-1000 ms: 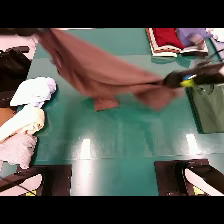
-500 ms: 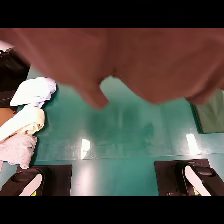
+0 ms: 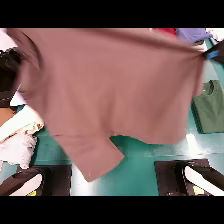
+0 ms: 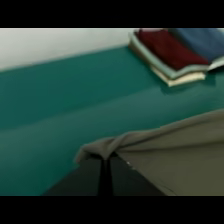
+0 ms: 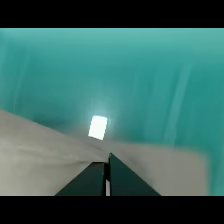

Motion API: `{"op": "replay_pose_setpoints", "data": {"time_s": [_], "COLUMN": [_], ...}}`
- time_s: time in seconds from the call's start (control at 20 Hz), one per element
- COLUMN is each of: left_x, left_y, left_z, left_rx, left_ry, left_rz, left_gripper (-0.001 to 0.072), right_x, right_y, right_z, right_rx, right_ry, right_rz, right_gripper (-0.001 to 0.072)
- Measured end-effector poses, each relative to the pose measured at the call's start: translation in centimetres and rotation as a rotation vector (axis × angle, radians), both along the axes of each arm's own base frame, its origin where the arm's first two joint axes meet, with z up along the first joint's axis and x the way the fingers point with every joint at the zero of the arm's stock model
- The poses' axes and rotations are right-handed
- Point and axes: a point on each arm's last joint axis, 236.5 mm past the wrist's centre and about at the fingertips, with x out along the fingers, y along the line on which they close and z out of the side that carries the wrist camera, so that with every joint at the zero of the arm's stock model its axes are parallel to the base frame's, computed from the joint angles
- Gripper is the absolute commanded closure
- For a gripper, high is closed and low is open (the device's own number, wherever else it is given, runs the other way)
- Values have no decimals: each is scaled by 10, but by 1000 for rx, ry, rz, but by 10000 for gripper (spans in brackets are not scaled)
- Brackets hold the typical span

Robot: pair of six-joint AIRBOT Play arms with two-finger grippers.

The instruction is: Fold the shirts.

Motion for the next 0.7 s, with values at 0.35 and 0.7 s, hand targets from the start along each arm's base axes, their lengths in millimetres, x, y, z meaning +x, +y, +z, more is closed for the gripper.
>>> {"op": "replay_pose_setpoints", "data": {"time_s": [0.35,0.7], "left_x": [74,36], "left_y": [12,74], "left_z": [-251,-281], "left_rx": [15,-26], "left_ry": [572,751], "left_rz": [35,189], "left_gripper": [71,71], "right_x": [91,100], "right_y": [35,42], "right_z": [-166,-153], "right_rx": [23,7], "right_ry": [258,256], "right_rz": [28,90], "right_gripper": [339,347]}}
